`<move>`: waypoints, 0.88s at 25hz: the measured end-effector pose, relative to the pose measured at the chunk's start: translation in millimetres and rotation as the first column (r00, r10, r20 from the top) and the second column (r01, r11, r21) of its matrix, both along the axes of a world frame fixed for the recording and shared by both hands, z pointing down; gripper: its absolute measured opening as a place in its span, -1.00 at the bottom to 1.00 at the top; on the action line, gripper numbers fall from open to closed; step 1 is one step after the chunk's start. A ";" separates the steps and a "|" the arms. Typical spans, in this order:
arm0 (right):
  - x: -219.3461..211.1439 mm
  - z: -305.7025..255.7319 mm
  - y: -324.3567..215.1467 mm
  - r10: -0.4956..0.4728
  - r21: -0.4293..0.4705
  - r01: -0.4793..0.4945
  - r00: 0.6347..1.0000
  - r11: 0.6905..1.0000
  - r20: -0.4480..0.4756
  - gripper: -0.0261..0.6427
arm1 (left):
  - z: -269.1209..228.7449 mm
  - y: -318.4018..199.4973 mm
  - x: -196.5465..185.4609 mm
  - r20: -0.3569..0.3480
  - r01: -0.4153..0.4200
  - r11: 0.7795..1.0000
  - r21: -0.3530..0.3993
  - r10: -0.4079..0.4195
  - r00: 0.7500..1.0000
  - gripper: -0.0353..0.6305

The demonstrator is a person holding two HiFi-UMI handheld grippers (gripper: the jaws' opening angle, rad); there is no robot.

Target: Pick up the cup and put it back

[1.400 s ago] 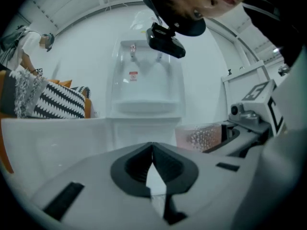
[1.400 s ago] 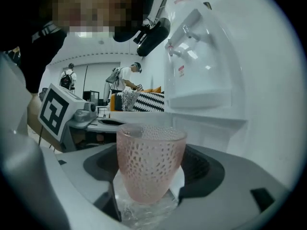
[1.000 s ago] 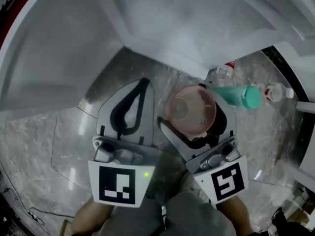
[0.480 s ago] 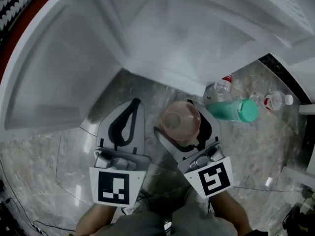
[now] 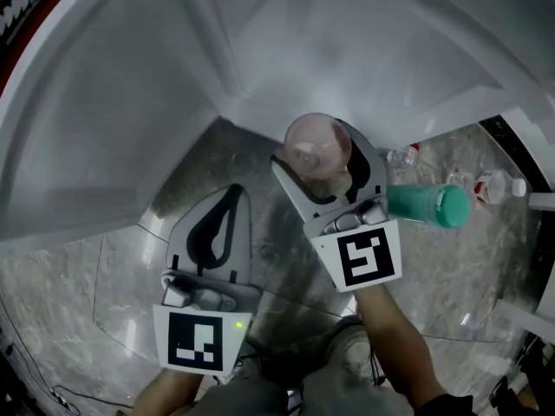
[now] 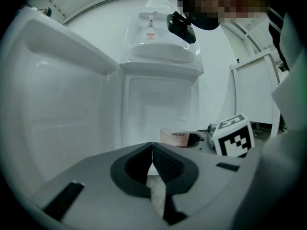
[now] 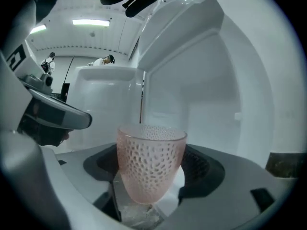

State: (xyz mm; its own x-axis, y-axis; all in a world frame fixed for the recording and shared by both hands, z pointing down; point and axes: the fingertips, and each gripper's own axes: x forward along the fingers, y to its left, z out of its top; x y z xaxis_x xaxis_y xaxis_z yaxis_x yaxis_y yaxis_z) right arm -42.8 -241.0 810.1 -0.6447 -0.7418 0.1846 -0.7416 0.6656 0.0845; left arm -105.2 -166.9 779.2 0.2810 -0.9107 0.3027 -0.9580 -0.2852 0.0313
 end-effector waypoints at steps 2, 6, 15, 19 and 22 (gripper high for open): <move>-2.0 1.4 -13.8 0.023 0.007 -0.023 1.000 1.000 -0.008 0.23 | 3.9 2.2 -2.0 -0.002 -0.002 1.000 -0.011 0.002 1.000 -0.86; -4.1 4.4 -43.4 0.093 0.034 -0.093 0.996 0.995 0.010 0.23 | 11.9 6.5 -4.4 -0.012 -0.002 0.999 -0.033 0.002 1.000 -0.86; 0.7 21.4 -95.7 0.194 0.042 -0.193 0.981 0.980 -0.015 0.23 | 15.6 17.3 8.8 -0.007 -0.051 0.997 -0.055 0.051 0.999 -0.86; 2.8 20.9 -105.8 0.212 0.055 -0.211 0.977 0.976 -0.012 0.23 | 16.5 21.6 10.5 -0.001 -0.062 0.996 -0.058 0.062 0.998 -0.86; 4.8 21.5 -112.3 0.235 0.048 -0.234 0.972 0.971 -0.018 0.23 | 18.2 21.4 9.0 0.001 -0.057 0.996 -0.063 0.057 0.998 -0.86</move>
